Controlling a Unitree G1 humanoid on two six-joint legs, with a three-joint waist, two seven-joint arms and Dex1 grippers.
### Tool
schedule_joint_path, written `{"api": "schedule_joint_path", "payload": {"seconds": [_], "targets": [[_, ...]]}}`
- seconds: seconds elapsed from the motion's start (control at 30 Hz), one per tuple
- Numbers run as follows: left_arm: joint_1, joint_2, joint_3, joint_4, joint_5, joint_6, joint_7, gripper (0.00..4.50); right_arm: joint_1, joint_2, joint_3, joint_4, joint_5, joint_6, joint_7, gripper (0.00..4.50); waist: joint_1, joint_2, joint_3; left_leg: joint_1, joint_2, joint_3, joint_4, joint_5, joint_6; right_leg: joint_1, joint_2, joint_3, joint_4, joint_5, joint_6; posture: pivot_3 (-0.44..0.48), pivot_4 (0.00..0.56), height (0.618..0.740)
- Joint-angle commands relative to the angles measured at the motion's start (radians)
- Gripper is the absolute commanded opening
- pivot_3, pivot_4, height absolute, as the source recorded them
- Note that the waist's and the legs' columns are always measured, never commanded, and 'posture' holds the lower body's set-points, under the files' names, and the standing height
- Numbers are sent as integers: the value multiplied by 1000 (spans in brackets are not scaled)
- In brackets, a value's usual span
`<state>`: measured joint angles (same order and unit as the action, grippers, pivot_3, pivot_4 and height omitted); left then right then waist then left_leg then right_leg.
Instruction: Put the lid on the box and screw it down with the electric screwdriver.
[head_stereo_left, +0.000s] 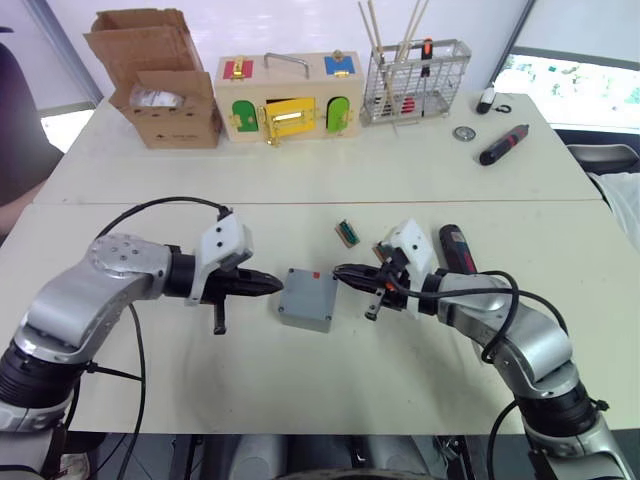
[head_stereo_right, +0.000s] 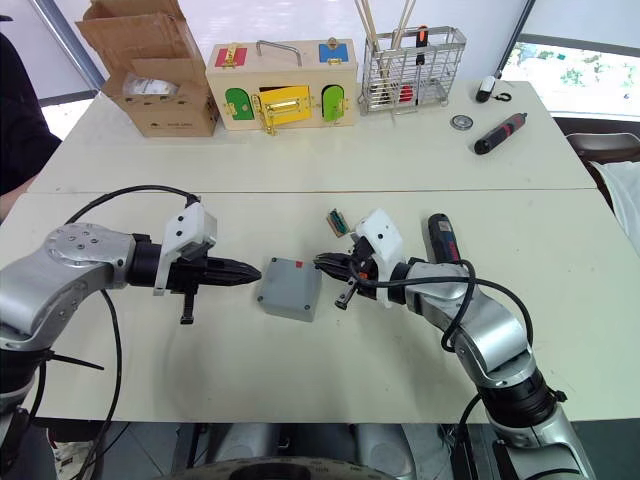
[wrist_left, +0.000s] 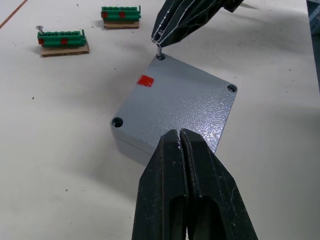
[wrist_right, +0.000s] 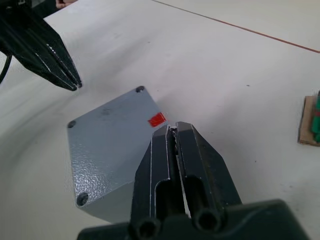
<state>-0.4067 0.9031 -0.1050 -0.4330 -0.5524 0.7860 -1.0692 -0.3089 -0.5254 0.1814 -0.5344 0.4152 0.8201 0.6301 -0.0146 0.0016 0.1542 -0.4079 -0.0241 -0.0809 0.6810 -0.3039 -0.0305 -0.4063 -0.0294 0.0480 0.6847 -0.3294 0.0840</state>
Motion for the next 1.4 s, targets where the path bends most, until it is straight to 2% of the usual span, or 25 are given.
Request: {"api": "schedule_joint_path", "payload": {"seconds": [0.03,0.8,1.13,1.23,1.4], "targets": [[-6,1,11,-6,7,-20,1,0,-8,7,-5,-15,8,-12,-1,35,0,0,0,0,0,0,0,0,0,0,0,0,0,0,0,0,150,740],[-18,-9,11,-2,1,-5,21,0,-4,-5,27,-27,16,11,17,35,0,0,0,0,0,0,0,0,0,0,0,0,0,0,0,0,150,740],[-35,-14,6,-8,-4,14,33,0,-13,-9,51,9,-39,-27,8,35,-1,0,0,0,0,0,0,0,0,0,0,0,0,0,0,0,150,740],[-37,-15,5,-9,-4,14,33,0,-22,-15,43,10,-44,-36,16,957,-1,0,0,0,0,0,0,0,0,0,0,0,0,0,0,0,150,740],[-45,-21,-2,-4,-1,13,31,0,-37,-22,15,-1,-35,-28,17,3392,0,0,0,0,0,0,0,0,0,0,0,0,0,0,0,0,150,740]]}}
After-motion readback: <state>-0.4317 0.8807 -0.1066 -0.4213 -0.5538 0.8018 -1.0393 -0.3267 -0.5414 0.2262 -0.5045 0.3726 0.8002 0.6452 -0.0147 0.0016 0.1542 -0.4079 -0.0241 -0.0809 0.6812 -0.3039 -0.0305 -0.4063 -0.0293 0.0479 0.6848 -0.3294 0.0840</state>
